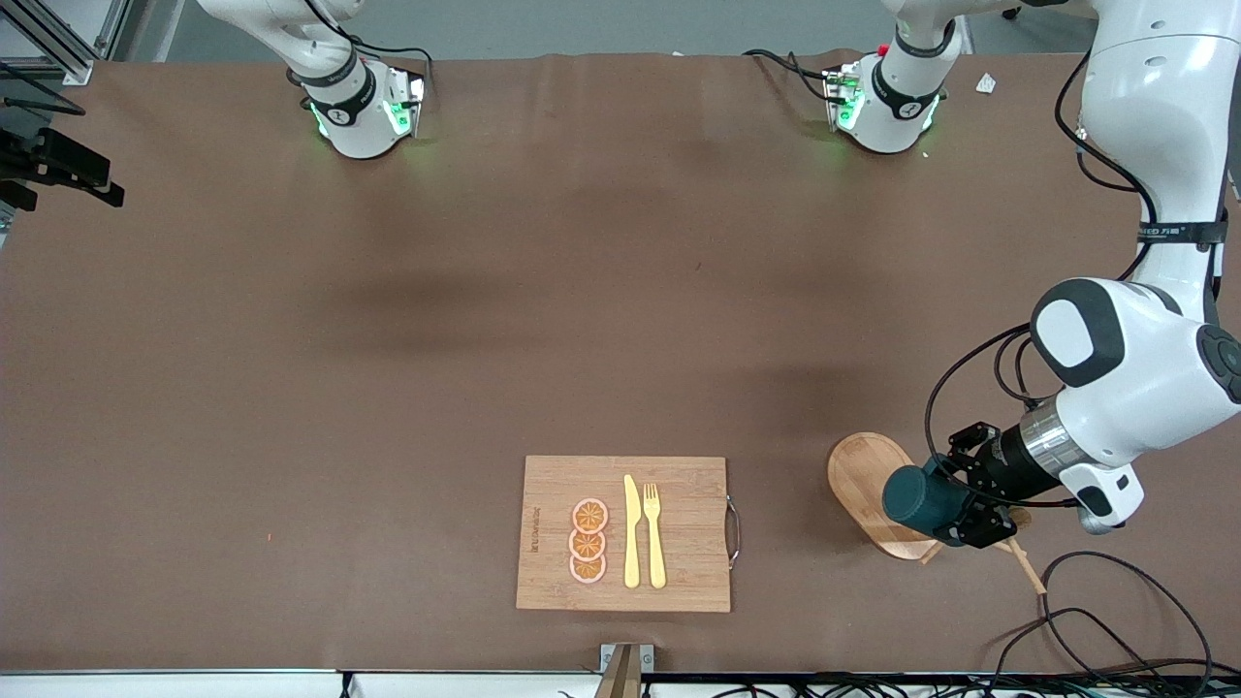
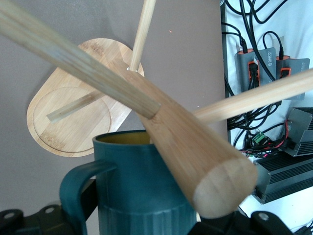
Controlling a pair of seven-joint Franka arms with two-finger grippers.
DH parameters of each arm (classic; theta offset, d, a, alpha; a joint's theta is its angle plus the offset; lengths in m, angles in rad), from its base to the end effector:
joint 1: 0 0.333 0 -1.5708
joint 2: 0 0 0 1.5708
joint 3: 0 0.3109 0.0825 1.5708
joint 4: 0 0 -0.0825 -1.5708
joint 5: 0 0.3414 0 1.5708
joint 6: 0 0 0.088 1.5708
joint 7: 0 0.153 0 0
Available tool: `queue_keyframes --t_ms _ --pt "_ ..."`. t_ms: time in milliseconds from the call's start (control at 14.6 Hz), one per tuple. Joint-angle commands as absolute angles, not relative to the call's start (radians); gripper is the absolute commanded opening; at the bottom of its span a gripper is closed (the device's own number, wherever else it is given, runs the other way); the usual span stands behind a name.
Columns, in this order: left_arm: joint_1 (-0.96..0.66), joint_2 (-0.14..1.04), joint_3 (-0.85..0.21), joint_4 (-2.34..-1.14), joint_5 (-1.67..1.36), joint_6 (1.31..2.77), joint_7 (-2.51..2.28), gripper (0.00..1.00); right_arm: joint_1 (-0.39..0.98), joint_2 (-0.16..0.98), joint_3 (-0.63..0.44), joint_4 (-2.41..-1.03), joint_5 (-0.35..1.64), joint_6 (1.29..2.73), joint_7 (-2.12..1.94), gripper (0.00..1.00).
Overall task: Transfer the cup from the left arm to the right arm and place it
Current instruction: 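Close the left gripper around the teal mug body on the stand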
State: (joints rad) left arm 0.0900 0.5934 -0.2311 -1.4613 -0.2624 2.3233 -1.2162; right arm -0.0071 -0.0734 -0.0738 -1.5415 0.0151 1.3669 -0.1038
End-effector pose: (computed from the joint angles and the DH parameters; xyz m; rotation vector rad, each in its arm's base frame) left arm 0.7041 -0.0843 0.3466 2.1657 1.6220 0.0045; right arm 0.4613 -0.0362 0.6050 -3.1079 -0.0399 0.1541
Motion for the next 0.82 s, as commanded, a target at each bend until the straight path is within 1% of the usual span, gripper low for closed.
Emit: queue_keyframes --t_ms 0,479,753 --pt "0.086 0.6 -0.232 -1.439 -0.278 2.329 -1.218 0.84 -0.014 -0.095 -0.067 -1.557 0.017 1.367 -0.098 1.0" --pt "0.086 0.563 -0.233 -1.44 -0.267 2.313 -1.223 0.85 -0.012 -0.097 -0.067 -1.557 0.018 1.367 -0.098 1.0" --pt "0.061 0.519 -0.233 -1.442 -0.267 2.247 -1.226 0.85 -0.014 -0.095 -0.067 -1.559 0.017 1.365 -0.1 1.0"
